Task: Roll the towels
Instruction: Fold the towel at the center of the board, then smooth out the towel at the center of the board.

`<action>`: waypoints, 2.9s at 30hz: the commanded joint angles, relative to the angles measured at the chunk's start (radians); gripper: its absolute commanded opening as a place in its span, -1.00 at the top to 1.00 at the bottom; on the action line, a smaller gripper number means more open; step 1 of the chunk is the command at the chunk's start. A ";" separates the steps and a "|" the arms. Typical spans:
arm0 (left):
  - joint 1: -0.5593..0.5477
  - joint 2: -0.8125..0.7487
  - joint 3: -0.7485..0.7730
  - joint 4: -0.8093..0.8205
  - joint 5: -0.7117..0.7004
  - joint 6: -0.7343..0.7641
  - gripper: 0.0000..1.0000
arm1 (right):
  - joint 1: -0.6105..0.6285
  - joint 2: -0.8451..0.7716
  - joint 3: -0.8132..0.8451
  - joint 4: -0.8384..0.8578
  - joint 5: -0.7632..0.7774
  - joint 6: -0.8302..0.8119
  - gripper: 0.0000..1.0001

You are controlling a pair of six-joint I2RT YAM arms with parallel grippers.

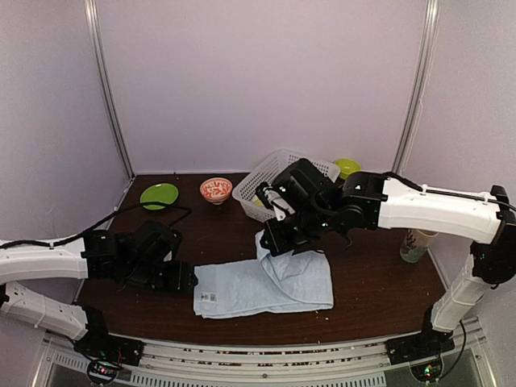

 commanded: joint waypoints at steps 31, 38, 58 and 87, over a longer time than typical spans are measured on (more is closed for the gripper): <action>0.008 -0.103 -0.114 0.002 -0.086 -0.071 -0.17 | 0.079 0.304 0.297 -0.062 -0.092 -0.013 -0.16; 0.008 -0.080 -0.025 0.028 -0.107 0.085 -0.45 | -0.007 0.108 -0.010 0.050 -0.007 0.076 -0.08; 0.058 0.603 0.500 0.047 0.265 0.726 -0.52 | -0.183 -0.412 -0.626 0.255 0.078 0.150 -0.04; 0.108 0.682 0.511 0.089 0.414 0.660 1.00 | -0.336 -0.273 -0.751 0.489 -0.055 0.250 -0.08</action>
